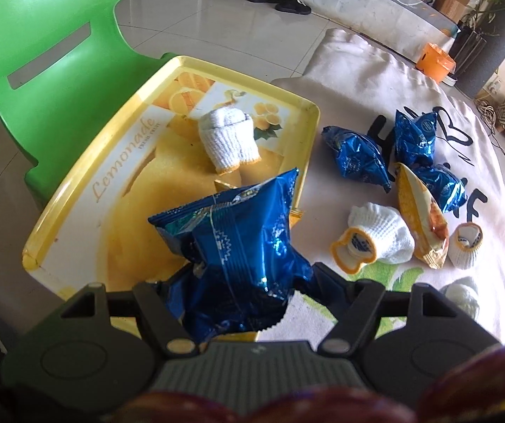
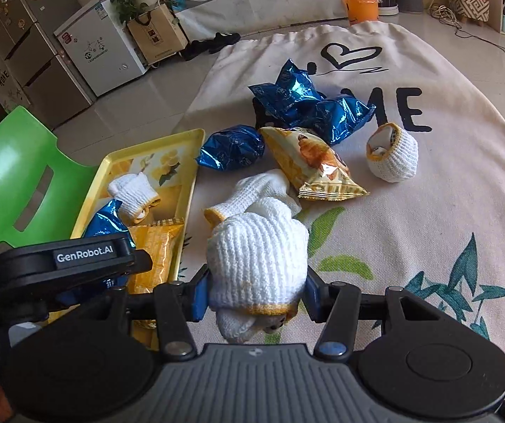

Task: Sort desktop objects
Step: 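Carry the glove onto the yellow tray with the right tool while the left tool carries the candy there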

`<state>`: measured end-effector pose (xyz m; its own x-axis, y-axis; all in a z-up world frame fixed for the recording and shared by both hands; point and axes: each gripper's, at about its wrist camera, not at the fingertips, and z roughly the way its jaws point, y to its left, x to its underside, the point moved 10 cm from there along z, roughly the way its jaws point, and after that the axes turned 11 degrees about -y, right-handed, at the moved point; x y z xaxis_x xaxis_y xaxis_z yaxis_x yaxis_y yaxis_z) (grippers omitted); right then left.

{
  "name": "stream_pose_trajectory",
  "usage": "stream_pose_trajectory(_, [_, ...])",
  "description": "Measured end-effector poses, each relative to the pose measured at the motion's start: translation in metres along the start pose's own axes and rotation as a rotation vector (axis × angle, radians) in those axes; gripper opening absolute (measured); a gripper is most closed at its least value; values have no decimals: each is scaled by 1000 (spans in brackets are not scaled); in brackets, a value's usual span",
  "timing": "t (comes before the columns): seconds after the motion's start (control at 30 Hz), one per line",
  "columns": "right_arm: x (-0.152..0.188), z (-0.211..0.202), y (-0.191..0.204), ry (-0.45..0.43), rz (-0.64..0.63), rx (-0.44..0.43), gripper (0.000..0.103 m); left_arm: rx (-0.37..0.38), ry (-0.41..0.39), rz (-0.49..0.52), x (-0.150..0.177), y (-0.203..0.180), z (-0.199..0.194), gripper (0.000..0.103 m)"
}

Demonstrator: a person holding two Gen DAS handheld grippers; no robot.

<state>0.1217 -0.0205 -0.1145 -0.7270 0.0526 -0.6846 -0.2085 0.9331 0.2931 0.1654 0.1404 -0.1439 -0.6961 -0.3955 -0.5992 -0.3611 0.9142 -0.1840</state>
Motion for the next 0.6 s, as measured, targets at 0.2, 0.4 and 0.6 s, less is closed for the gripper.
stream_pose_trajectory(0.2, [-10,14,16,6,-53,-41,52,-45,-6,-51,-8,19,2,72])
stream_pose_trajectory(0.4, [-13,29,26,17,-91,-80,52,-95,-17,-137,-17,41,3,72])
stream_pose_trajectory(0.6, [-17,44,42,30,-92,-140,52,-152,-34,-214,-25,64,5,72])
